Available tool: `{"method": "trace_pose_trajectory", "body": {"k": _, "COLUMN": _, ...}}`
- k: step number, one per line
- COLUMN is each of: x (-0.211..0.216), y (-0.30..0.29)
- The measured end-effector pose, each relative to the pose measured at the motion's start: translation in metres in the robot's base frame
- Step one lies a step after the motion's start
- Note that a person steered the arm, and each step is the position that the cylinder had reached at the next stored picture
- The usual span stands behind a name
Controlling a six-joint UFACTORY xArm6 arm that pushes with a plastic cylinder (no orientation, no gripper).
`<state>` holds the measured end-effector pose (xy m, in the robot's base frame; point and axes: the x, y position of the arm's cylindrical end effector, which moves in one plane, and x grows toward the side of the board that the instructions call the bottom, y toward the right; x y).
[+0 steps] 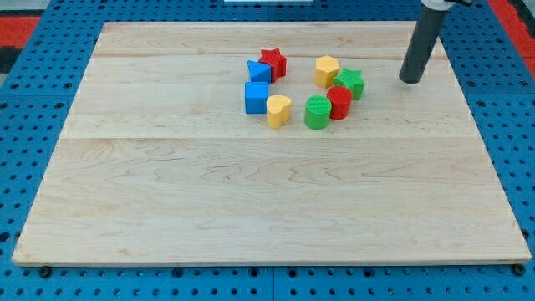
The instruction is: Slide red star to the right and down a bit
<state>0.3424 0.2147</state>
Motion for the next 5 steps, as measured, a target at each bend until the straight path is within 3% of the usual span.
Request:
{"method": "trace_pose_trajectory", "body": {"k": 2, "x": 0.025, "y": -0.001}}
{"method": "trace_pose_trajectory", "body": {"k": 5, "x": 0.027, "y": -0.013}}
